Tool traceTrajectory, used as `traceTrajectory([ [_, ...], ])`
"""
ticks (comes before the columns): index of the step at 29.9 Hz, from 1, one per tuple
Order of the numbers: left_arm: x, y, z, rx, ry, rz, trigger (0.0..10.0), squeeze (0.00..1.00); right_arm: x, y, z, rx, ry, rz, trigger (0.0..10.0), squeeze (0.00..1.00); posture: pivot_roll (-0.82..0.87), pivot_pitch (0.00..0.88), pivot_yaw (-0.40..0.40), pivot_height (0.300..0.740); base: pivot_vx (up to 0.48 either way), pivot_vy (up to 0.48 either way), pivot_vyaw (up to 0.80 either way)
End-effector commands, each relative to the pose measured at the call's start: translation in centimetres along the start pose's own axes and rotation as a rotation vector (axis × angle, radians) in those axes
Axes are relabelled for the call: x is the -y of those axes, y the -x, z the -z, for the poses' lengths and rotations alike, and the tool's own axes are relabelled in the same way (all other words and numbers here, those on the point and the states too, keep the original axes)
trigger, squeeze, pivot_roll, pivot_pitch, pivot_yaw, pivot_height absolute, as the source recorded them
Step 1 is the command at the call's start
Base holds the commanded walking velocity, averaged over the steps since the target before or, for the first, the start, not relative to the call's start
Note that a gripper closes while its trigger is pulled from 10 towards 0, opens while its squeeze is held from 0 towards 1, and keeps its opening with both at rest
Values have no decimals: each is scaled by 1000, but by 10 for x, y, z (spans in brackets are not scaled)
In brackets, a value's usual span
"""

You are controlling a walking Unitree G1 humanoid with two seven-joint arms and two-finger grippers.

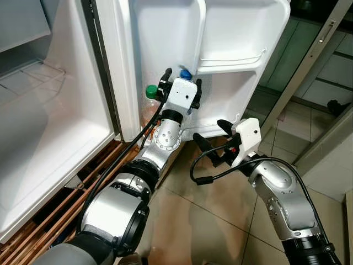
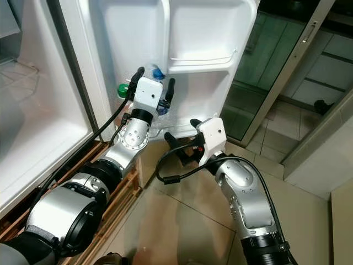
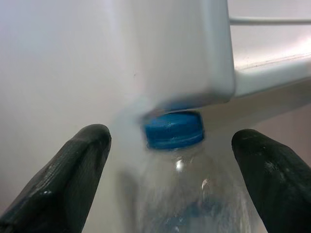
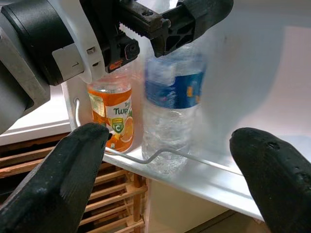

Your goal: Restocking fridge

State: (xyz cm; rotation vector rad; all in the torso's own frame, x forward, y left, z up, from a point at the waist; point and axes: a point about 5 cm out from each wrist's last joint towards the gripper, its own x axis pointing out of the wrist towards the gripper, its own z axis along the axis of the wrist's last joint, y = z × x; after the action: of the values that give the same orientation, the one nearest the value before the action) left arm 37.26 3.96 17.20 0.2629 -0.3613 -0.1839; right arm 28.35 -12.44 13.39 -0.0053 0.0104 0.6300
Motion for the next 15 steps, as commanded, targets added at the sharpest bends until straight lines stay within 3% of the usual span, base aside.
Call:
traceTrajectory([
  [1,-1,-4,-5,18,3,3,10000,1000,3,3,-4,3,0,13,10000,0,-164,0,-27,740,0,0,0],
  [5,-8,-10,-18,95,-19,-15,10000,1000,3,4,-4,2,1,16,10000,0,-165,0,-26,740,0,0,0],
  [7,-26,-15,-29,150,-8,-47,10000,1000,3,6,-3,0,2,19,10000,0,-158,0,-27,740,0,0,0],
  [10,-36,-12,-29,155,9,-51,10000,996,2,7,-2,-3,-1,21,10000,0,-152,0,-29,740,0,0,0],
  [11,-39,-10,-30,158,18,-51,10000,0,2,7,-1,-6,-2,22,10000,0,-150,0,-30,740,0,0,0],
  [15,-43,0,-35,170,54,-28,10000,0,2,8,1,-15,-8,21,10000,0,-131,0,-39,740,0,0,0],
])
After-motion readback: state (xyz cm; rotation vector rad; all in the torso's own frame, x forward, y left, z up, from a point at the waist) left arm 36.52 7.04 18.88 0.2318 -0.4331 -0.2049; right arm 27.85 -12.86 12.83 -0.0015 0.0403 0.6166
